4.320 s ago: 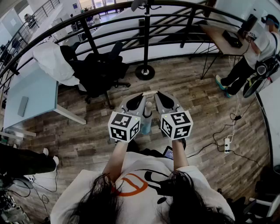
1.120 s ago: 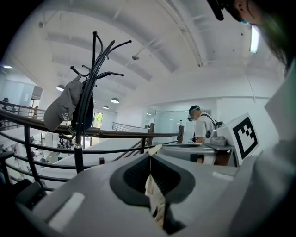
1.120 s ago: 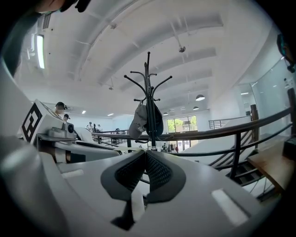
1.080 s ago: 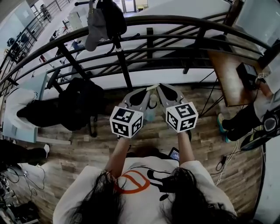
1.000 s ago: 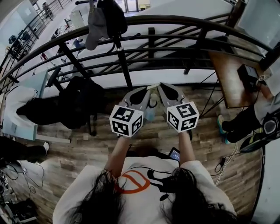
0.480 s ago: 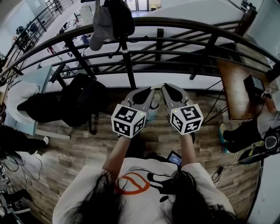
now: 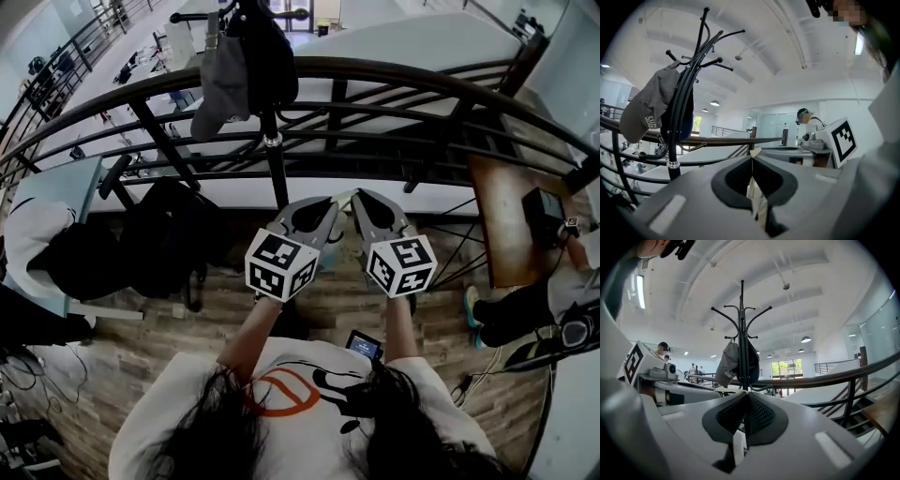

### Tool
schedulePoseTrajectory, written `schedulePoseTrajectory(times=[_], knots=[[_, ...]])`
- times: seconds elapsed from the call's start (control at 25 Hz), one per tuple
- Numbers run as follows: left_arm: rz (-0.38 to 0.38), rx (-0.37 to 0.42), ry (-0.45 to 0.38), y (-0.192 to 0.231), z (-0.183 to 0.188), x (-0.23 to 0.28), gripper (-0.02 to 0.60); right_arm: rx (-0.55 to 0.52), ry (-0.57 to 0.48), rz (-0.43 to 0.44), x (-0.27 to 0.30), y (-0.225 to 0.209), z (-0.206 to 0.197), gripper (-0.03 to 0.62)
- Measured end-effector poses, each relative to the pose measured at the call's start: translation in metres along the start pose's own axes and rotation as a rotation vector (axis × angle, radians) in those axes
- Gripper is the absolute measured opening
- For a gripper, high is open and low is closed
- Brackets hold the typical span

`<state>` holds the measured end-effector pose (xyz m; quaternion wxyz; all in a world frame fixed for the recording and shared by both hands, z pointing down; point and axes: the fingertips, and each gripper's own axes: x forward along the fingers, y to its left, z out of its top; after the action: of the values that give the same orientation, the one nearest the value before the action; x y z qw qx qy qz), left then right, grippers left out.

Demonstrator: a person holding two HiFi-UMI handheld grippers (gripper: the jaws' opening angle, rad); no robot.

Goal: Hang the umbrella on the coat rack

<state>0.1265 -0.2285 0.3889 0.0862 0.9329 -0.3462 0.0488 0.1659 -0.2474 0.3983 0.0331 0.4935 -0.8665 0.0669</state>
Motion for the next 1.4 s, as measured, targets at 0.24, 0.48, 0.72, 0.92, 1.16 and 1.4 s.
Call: schedulePoseTrajectory(times=[0.24,0.48,0.72,0.92,1.16,1.4], knots=[[-0.058,0.026,-0.004,0.039,0.019,0.031,0.000,0.005,-0.017,-0.050,0.055,-0.025,0.018,0.026],[-0.097,0.027,-0.032,0.081,0.049,0.047,0.000,-0.012,-0.035,-0.092,0.097,-0.036,0.047,0.026],[-0.147,0.040,-0.066,0.113,0.070,0.060,0.000,-0.046,-0.057,-0.136,0.128,-0.043,0.066,0.026],[-0.195,0.055,-0.104,0.123,0.089,0.064,0.000,-0.078,-0.091,-0.165,0.138,-0.045,0.087,0.026],[-0.217,0.100,-0.204,0.131,0.140,0.061,0.000,-0.170,-0.161,-0.153,0.137,-0.039,0.137,0.026],[-0.213,0.146,-0.319,0.125,0.190,0.049,0.000,-0.252,-0.247,-0.103,0.128,-0.030,0.187,0.026]])
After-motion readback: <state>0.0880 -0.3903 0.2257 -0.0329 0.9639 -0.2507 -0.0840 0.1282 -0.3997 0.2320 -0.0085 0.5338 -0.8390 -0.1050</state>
